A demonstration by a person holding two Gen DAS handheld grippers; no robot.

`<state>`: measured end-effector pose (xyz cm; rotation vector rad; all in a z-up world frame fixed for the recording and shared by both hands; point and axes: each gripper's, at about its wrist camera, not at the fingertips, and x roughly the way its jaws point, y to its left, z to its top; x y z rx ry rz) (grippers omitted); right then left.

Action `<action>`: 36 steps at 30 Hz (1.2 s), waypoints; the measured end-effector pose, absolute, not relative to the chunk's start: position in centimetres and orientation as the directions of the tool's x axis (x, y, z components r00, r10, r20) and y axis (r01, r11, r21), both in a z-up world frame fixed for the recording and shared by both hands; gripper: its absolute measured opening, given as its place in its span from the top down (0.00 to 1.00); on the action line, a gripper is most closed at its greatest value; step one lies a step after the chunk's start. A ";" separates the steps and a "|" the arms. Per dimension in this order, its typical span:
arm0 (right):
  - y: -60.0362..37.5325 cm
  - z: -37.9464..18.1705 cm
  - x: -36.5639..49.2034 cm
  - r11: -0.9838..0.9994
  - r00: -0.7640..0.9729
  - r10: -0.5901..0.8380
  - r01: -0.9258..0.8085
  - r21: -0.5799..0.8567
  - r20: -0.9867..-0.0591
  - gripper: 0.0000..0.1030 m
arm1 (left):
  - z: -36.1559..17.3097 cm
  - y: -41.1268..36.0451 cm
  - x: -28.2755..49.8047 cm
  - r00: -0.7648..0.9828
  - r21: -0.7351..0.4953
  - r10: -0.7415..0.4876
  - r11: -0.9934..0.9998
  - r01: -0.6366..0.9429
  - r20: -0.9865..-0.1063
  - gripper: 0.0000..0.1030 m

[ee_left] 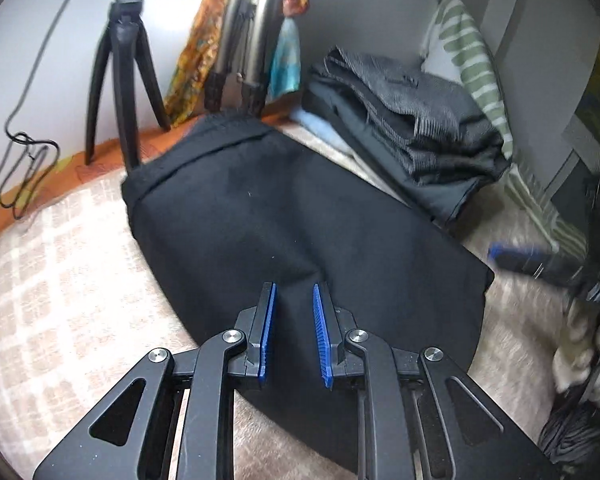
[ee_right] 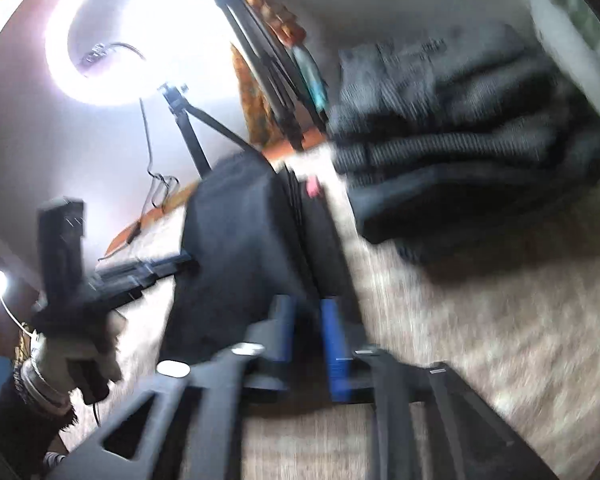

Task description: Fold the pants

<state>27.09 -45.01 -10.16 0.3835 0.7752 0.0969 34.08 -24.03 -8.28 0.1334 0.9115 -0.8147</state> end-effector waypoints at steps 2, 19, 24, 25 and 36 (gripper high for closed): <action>-45.3 -8.9 28.4 0.930 0.727 0.238 0.019 0.366 -0.643 0.64 | -9.0 -24.2 34.0 0.335 -0.219 -0.565 0.697 0.683 -0.754 0.84; -43.0 -12.4 38.8 0.934 0.571 0.343 -0.125 0.334 -0.746 0.94 | -7.3 -19.7 34.4 0.435 -0.217 -0.571 0.745 0.631 -0.697 0.84; -42.7 -10.2 36.5 0.952 0.646 0.289 -0.120 0.280 -0.707 0.99 | -7.1 -19.8 34.7 0.454 -0.202 -0.566 0.750 0.629 -0.689 0.84; -42.9 -9.8 36.0 0.961 0.658 0.261 -0.105 0.257 -0.706 0.99 | -7.0 -20.1 34.7 0.459 -0.191 -0.562 0.750 0.633 -0.688 0.84; -45.0 -10.6 34.9 0.990 0.656 0.121 -0.026 0.138 -0.745 0.72 | -8.4 -23.3 37.3 0.507 -0.100 -0.496 0.777 0.621 -0.705 0.84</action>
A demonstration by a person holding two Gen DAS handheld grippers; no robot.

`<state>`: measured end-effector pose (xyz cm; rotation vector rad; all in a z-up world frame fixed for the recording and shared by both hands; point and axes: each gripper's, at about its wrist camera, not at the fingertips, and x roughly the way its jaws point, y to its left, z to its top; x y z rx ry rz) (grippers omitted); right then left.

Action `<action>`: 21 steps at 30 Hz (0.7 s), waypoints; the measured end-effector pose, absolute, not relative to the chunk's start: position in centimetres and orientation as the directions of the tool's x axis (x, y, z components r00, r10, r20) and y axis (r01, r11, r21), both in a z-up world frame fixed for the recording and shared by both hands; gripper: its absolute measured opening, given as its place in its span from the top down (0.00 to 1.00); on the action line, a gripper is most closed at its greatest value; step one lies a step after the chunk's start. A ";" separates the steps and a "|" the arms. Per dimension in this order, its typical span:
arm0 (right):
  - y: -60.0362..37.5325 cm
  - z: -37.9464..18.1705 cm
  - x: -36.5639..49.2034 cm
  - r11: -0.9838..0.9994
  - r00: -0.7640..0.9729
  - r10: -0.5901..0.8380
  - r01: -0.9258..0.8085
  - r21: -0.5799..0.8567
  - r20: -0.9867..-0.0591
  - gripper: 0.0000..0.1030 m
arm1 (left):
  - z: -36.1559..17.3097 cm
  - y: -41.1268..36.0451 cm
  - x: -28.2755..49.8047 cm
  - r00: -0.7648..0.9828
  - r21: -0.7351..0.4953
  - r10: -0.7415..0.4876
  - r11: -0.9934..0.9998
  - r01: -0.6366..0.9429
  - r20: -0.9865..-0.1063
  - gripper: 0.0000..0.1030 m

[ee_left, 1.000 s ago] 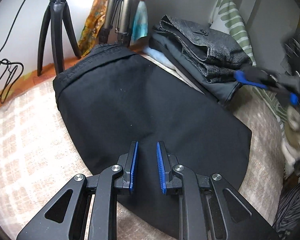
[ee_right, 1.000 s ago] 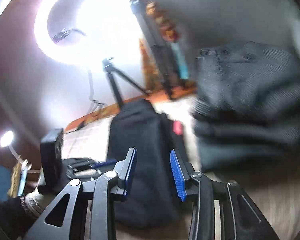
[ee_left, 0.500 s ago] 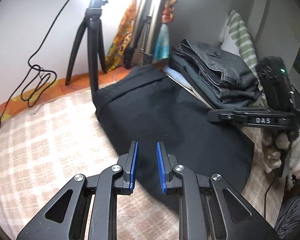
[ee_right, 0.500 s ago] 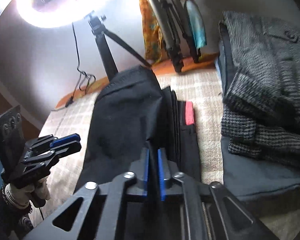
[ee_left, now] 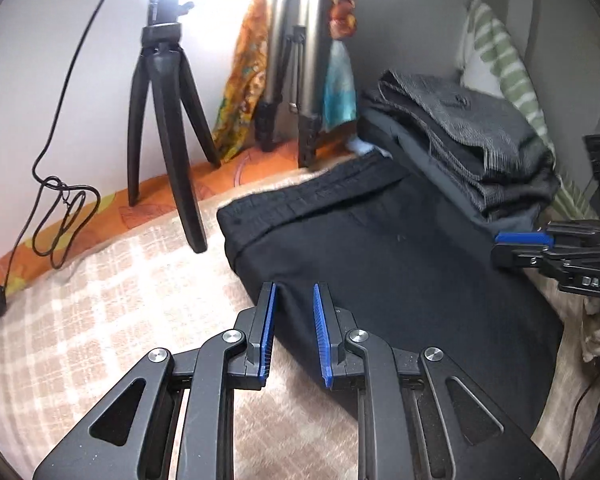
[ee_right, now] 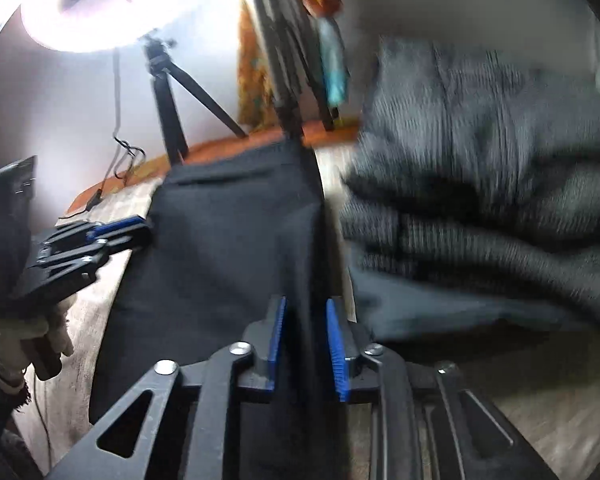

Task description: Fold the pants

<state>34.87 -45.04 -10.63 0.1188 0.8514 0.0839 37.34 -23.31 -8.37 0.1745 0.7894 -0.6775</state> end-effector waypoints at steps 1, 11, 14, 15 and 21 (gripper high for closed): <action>-44.5 -9.8 34.8 0.992 0.680 0.120 -0.051 0.116 -0.723 0.68 | -8.3 -23.3 37.4 0.512 -0.093 -0.495 0.777 0.623 -0.702 0.84; -41.7 -9.6 44.8 0.977 0.671 0.214 -0.159 0.144 -0.710 0.66 | -8.9 -24.5 40.7 0.511 -0.081 -0.483 0.778 0.623 -0.711 0.84; -41.6 -11.7 47.5 0.991 0.632 0.123 -0.116 0.064 -0.765 0.70 | -9.8 -24.8 41.5 0.503 -0.088 -0.479 0.781 0.618 -0.720 0.84; -41.4 -12.2 48.1 0.994 0.618 0.093 -0.105 0.035 -0.781 0.70 | -10.0 -24.8 41.7 0.497 -0.099 -0.485 0.780 0.618 -0.720 0.84; -41.4 -11.7 47.0 0.991 0.610 0.119 -0.121 0.057 -0.783 0.66 | -7.9 -23.2 39.2 0.466 -0.188 -0.541 0.770 0.610 -0.700 0.84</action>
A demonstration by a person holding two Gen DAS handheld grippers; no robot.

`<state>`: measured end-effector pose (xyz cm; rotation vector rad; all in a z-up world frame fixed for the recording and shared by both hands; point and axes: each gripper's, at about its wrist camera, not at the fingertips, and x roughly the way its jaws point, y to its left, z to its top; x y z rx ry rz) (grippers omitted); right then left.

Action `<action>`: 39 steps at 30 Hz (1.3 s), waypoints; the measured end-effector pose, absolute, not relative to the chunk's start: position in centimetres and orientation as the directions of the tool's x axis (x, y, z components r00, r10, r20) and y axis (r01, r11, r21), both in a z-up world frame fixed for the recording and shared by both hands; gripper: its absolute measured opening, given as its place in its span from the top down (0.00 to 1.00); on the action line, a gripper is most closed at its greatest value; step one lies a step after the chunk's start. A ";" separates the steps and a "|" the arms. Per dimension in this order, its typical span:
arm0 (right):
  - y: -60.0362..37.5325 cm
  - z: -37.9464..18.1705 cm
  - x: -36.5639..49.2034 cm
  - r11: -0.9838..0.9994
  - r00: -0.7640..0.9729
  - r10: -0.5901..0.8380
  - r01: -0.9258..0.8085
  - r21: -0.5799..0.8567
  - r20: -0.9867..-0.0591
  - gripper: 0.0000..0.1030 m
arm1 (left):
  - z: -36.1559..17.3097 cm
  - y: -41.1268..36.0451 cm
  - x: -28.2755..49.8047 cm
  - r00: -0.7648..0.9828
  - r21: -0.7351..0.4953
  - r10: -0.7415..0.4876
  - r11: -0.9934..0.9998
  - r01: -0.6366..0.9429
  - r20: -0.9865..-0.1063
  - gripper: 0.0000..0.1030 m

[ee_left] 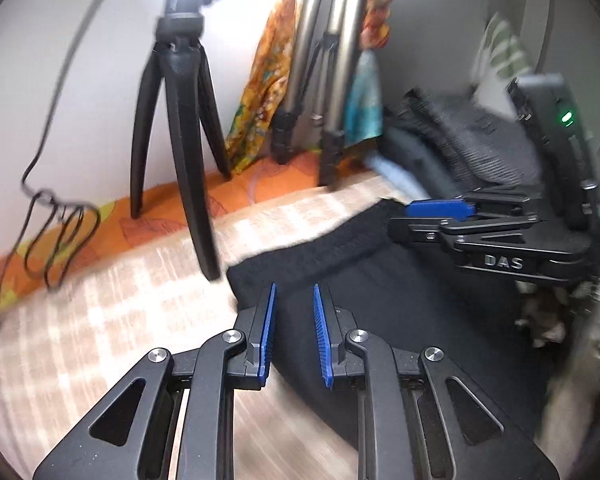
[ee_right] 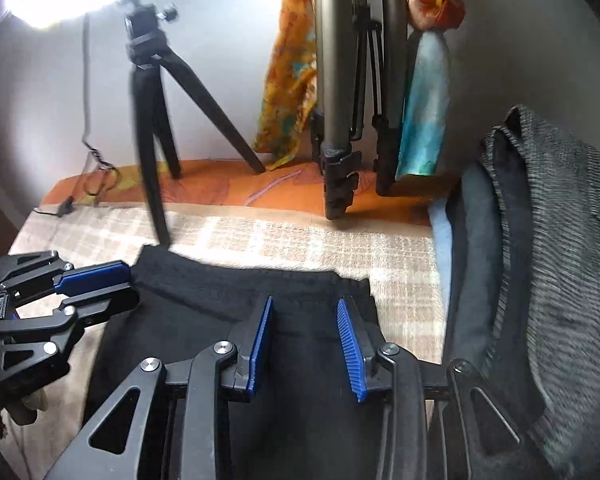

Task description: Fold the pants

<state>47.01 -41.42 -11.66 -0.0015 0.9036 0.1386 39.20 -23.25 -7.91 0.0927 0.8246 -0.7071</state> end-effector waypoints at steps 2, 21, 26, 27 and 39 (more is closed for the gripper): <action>-41.5 -10.6 45.2 0.986 0.616 0.152 -0.147 0.077 -0.773 0.65 | -7.2 -22.7 36.5 0.434 -0.211 -0.583 0.731 0.649 -0.687 0.84; -50.4 -13.1 34.3 0.871 0.492 0.471 -0.129 0.474 -0.732 0.37 | -9.6 -21.2 27.3 0.290 -0.315 -0.653 0.646 0.695 -0.700 0.39; -50.6 -15.6 35.2 0.855 0.471 0.486 -0.079 0.513 -0.736 0.34 | -9.8 -19.5 31.2 0.257 -0.492 -0.710 0.660 0.567 -0.656 0.38; -50.7 -15.8 35.2 0.847 0.491 0.494 -0.086 0.524 -0.718 0.32 | -10.1 -19.6 31.9 0.240 -0.516 -0.715 0.658 0.548 -0.657 0.38; -50.3 -18.2 36.0 0.714 0.455 0.671 -0.184 0.676 -0.585 0.51 | -13.8 -19.9 34.6 0.165 -0.666 -0.780 0.608 0.433 -0.604 0.38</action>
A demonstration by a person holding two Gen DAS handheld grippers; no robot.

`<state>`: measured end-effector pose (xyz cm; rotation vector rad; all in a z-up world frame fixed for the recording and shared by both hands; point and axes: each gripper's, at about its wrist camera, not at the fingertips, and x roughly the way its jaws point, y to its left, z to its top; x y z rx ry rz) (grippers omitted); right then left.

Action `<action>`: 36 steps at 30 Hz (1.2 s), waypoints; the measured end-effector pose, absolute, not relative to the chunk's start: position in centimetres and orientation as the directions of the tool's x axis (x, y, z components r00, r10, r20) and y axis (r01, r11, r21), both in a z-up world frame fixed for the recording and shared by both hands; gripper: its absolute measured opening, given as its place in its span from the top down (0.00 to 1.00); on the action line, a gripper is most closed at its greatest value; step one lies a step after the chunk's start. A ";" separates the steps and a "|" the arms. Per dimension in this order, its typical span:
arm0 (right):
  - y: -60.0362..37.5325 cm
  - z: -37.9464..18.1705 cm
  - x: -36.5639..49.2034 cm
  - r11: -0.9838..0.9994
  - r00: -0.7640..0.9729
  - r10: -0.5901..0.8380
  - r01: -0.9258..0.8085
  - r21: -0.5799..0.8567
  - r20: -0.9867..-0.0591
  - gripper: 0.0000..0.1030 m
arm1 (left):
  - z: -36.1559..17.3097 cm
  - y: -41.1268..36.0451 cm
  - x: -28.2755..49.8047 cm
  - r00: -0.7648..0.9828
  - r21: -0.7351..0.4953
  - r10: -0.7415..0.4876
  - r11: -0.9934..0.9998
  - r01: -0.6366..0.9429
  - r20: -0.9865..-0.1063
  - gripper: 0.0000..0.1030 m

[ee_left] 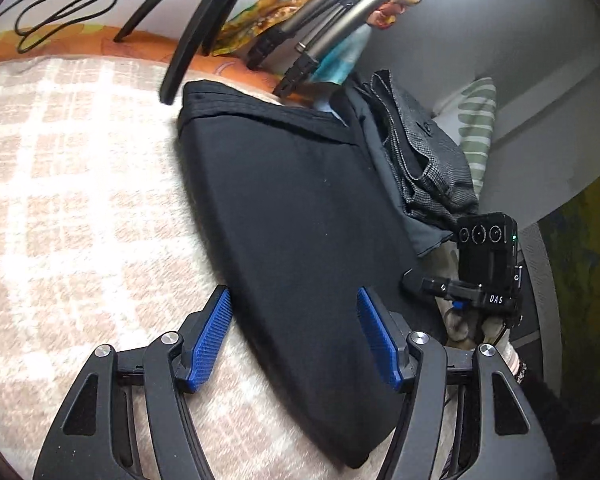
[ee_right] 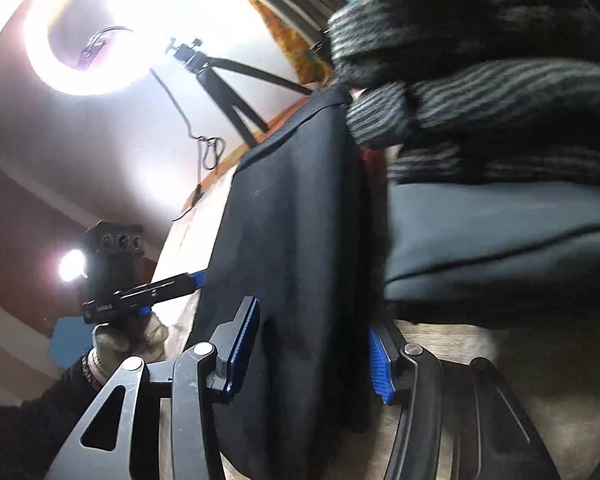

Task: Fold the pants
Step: 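Grasp the folded trousers with both tools and lift them toward the clothes stack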

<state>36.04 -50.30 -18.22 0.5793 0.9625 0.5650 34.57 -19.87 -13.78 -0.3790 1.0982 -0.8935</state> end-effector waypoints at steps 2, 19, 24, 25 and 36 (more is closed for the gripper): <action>-49.6 -18.8 36.4 0.703 0.446 0.681 -0.179 0.688 -0.580 0.65 | -13.9 -19.9 34.8 0.169 -0.676 -0.789 0.599 0.430 -0.591 0.39; -45.0 -14.3 34.3 0.868 0.543 0.489 -0.219 0.446 -0.683 0.86 | -12.0 -20.5 34.4 0.293 -0.589 -0.736 0.668 0.454 -0.610 0.91; -45.3 -13.5 33.6 0.883 0.554 0.463 -0.219 0.415 -0.692 0.86 | -11.2 -20.7 33.7 0.298 -0.570 -0.738 0.664 0.484 -0.606 0.92; -45.2 -13.5 33.4 0.887 0.555 0.456 -0.219 0.407 -0.696 0.86 | -11.1 -20.8 33.5 0.296 -0.566 -0.736 0.664 0.488 -0.609 0.92; -44.5 -8.8 31.6 0.936 0.658 0.350 -0.263 0.232 -0.667 0.86 | -6.0 -21.9 31.8 0.349 -0.495 -0.759 0.633 0.596 -0.550 0.92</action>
